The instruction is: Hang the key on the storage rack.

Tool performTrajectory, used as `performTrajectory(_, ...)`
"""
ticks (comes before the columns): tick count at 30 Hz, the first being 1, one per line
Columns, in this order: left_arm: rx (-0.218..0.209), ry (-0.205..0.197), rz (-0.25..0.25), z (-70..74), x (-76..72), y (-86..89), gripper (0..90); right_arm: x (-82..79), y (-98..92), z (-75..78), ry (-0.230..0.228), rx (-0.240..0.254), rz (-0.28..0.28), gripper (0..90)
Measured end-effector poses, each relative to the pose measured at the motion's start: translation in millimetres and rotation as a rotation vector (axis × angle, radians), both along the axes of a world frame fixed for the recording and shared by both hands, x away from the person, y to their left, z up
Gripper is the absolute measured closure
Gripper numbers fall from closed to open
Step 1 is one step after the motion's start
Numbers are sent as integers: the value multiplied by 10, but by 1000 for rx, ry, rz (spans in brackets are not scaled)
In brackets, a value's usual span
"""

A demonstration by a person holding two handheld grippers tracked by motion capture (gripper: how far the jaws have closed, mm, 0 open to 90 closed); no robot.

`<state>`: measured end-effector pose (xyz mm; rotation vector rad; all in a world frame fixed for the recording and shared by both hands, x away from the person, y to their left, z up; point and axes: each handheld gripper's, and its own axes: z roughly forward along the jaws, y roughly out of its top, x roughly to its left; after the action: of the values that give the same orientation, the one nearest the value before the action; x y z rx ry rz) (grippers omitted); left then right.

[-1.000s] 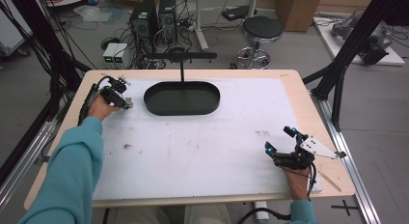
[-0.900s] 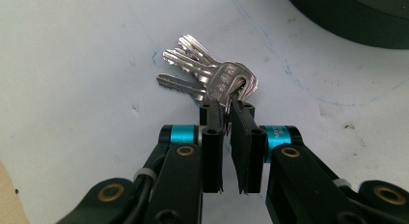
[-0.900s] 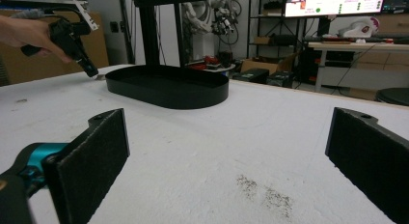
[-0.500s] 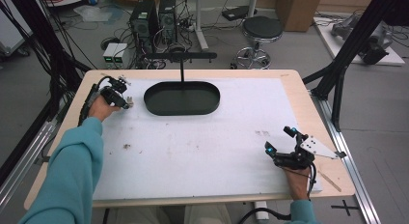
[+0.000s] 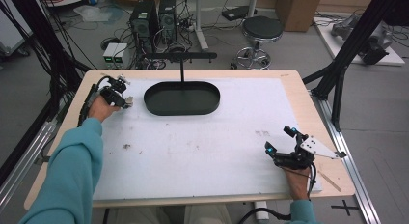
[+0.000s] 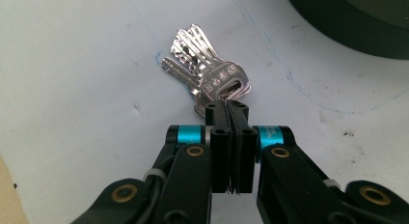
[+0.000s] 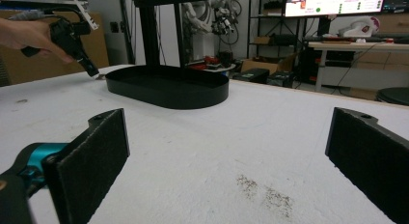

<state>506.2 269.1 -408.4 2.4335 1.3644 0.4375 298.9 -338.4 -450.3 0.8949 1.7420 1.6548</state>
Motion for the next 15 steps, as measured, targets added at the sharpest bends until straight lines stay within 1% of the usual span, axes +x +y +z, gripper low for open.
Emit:
performTrajectory(4,15,-18,-7,9,-17,-19,882,0,0,0,-1,-1,0,7)
performTrajectory(8,20,-23,-17,10,-26,-33,883,1,1,1,-4,-5,0,7)
performTrajectory(9,22,-32,-19,20,-30,-35,883,1,1,1,-5,-5,0,7)
performTrajectory(11,36,-73,-14,60,-48,-43,883,-1,3,1,-2,-4,0,7)
performTrajectory(13,24,-102,-13,102,-59,-33,883,0,2,1,-5,-6,0,7)
performTrajectory(15,6,-117,-14,145,-77,-23,883,0,2,1,-5,-6,0,7)
